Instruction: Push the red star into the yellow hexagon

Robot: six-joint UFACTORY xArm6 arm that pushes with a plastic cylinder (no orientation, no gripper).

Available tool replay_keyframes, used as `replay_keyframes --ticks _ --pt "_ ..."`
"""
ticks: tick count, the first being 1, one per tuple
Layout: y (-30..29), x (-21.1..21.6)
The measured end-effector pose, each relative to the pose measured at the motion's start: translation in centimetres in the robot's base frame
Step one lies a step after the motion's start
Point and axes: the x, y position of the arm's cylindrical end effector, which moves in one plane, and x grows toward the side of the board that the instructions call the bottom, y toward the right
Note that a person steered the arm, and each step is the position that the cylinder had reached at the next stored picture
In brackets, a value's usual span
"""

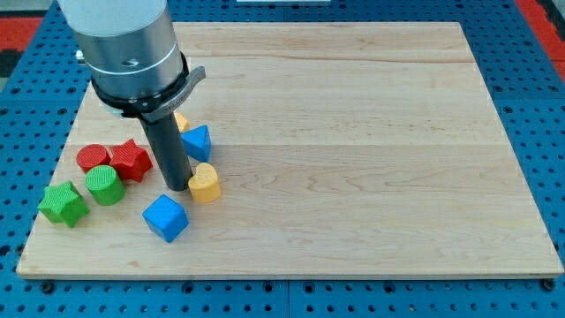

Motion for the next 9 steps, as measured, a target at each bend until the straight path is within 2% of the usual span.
replay_keyframes --ticks 1,2,4,6,7,8,9 --pt "4.2 0.0" --pt "3.1 0.0" --pt "1.0 4.6" --pt "2.9 11.3" --pt "-0.5 11.2" --pt "-7.5 11.2" --pt "-11.8 10.7"
